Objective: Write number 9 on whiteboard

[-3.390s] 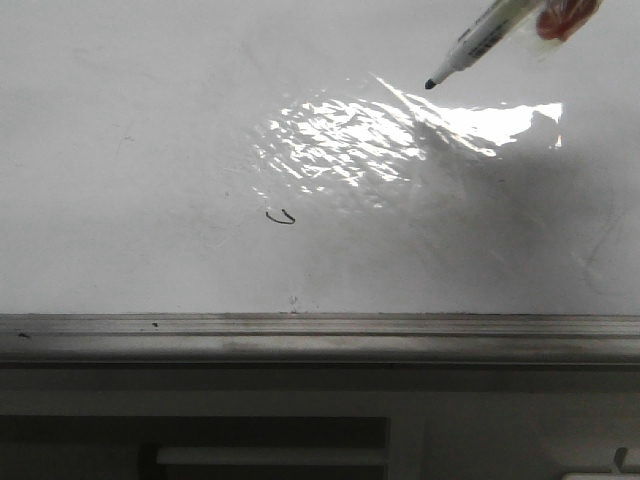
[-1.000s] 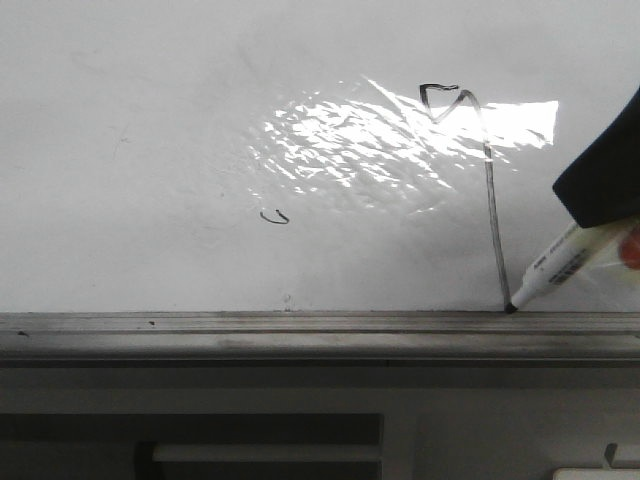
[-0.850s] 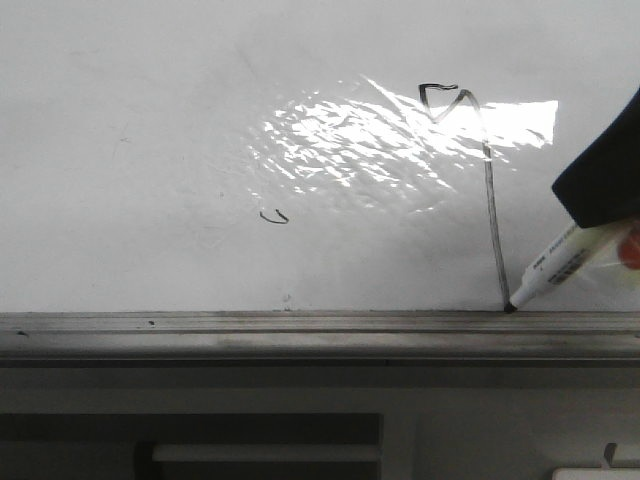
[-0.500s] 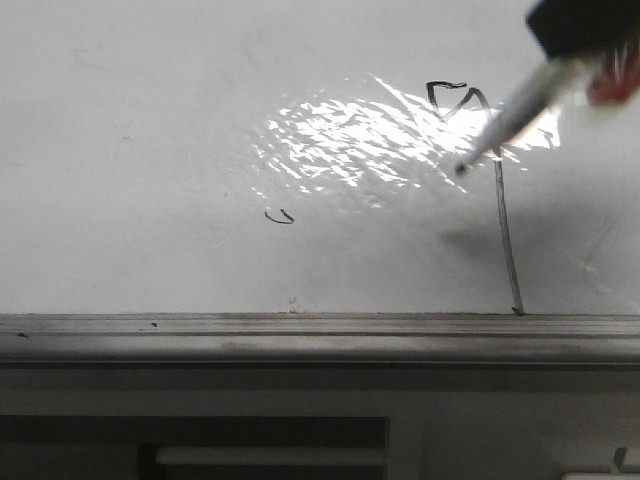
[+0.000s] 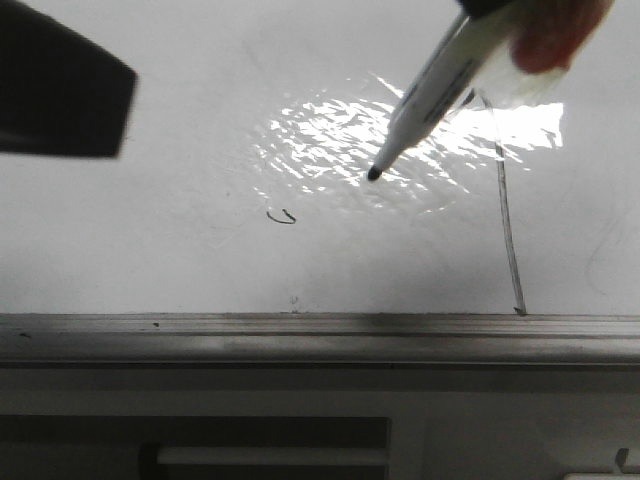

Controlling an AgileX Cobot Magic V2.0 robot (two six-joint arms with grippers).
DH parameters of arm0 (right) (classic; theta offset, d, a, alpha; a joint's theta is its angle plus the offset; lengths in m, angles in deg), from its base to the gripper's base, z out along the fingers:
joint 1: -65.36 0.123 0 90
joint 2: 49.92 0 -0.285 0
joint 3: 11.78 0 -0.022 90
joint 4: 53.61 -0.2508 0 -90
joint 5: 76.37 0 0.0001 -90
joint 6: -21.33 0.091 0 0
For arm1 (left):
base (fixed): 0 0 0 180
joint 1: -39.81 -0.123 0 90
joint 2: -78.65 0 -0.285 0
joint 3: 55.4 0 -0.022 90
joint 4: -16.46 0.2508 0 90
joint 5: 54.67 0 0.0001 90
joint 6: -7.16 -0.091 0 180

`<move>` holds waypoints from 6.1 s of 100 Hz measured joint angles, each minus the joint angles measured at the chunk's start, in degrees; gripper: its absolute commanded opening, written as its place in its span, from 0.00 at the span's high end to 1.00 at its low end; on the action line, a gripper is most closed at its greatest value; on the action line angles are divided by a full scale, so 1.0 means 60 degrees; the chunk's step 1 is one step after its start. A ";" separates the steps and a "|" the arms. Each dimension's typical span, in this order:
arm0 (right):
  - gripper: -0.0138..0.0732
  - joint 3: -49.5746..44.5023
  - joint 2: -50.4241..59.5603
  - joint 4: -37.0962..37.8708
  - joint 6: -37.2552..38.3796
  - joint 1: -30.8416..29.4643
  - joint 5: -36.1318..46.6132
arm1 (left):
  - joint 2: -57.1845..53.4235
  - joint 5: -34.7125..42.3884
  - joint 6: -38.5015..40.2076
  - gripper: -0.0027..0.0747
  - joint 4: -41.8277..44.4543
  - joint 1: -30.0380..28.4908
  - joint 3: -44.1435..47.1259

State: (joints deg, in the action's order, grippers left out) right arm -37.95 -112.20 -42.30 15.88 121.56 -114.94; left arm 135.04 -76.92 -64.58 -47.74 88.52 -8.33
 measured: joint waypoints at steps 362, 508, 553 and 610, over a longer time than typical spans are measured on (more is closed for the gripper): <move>0.91 0.0815 0.3721 0.2275 0.1490 0.0883 -0.1747 | 0.4774 0.5943 -0.1766 0.99 -0.6177 0.1270 -0.2526; 0.89 -0.4744 0.7245 0.6491 0.7087 0.0883 0.0630 | -0.1406 0.9901 -0.2878 0.99 -0.6828 0.5244 -0.0427; 0.89 -0.4982 0.7756 0.6661 0.7272 0.0883 0.0612 | -0.2980 1.0003 -0.2878 0.99 -0.6853 0.5457 0.0571; 0.89 -0.4989 0.7756 0.6687 0.7292 0.0883 0.0612 | -0.2996 1.0587 -0.2260 0.99 -0.3650 0.4753 0.1812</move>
State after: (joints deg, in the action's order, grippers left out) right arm -67.88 -65.67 -2.18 59.63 126.86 -111.27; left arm 117.07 -13.40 -78.14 -69.64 117.04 2.54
